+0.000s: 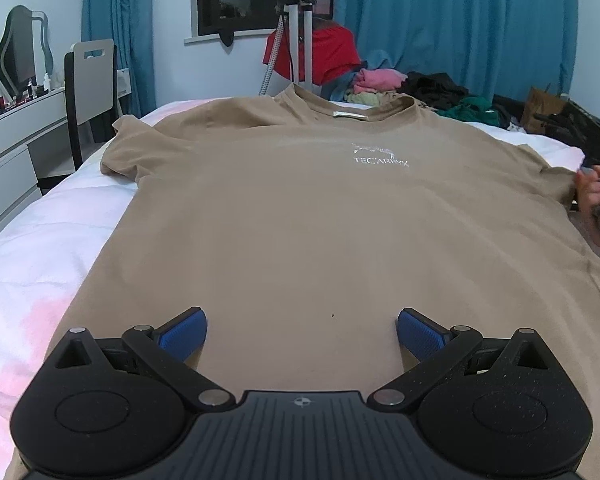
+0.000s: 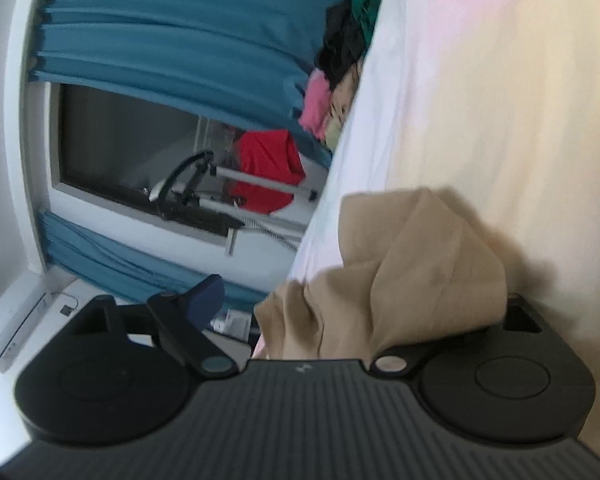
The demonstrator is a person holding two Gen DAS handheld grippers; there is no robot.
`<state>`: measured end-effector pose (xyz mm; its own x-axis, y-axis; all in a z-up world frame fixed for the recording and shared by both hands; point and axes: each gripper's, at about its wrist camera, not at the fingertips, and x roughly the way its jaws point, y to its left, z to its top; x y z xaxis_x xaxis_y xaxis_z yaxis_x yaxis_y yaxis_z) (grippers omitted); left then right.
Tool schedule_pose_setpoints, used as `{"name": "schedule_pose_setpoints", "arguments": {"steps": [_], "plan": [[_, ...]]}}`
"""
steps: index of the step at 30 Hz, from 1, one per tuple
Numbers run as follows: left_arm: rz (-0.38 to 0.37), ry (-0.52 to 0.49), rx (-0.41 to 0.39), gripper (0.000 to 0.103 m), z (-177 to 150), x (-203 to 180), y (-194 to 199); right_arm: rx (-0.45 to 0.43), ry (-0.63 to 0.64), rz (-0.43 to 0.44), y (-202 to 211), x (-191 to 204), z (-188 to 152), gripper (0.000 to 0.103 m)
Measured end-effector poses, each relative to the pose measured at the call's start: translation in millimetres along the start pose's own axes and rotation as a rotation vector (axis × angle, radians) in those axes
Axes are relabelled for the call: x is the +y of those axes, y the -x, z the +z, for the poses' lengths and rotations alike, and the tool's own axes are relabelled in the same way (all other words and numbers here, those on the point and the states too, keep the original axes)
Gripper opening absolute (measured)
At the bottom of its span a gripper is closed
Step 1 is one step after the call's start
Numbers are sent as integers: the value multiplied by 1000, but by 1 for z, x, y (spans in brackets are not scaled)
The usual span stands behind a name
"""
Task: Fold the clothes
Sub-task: 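Lift the sleeve side with the right gripper and fold it over the shirt's middle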
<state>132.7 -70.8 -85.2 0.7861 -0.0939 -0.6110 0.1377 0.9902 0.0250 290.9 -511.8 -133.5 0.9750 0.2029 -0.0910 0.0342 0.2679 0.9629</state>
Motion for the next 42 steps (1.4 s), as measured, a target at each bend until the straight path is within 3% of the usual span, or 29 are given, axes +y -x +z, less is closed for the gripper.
{"name": "schedule_pose_setpoints", "arguments": {"steps": [1,3,4,6,9,12,17,23,27,31,34,39,42], "plan": [[-1,0,0,103,0,0,-1,-19,3,10,0,-2,-1,90],[-2,0,-1,103,0,1,-2,-32,27,-27,-1,-5,0,59],[-3,0,-1,103,0,1,-3,-35,42,-54,-2,-6,0,50],[-5,-3,-1,103,0,0,-3,-42,72,-93,-2,-6,2,20],[-7,-1,-2,103,1,2,-4,-118,103,-130,6,0,5,8],[-12,9,-4,103,2,4,-1,-206,103,-111,21,8,12,6],[-19,54,-26,103,6,12,7,-282,239,-142,34,38,16,6],[7,80,-32,103,19,22,14,-289,393,-212,28,81,6,6],[44,55,-26,103,28,27,18,-280,545,-270,28,109,-19,6],[49,59,-66,103,37,40,29,-250,771,-354,21,157,-57,6],[51,88,-92,103,43,58,37,-239,943,-342,6,208,-98,6],[74,175,-120,103,45,97,48,-134,1203,-300,-53,263,-199,6],[83,234,-109,103,41,122,49,-33,1297,-290,-99,269,-261,7]]}}
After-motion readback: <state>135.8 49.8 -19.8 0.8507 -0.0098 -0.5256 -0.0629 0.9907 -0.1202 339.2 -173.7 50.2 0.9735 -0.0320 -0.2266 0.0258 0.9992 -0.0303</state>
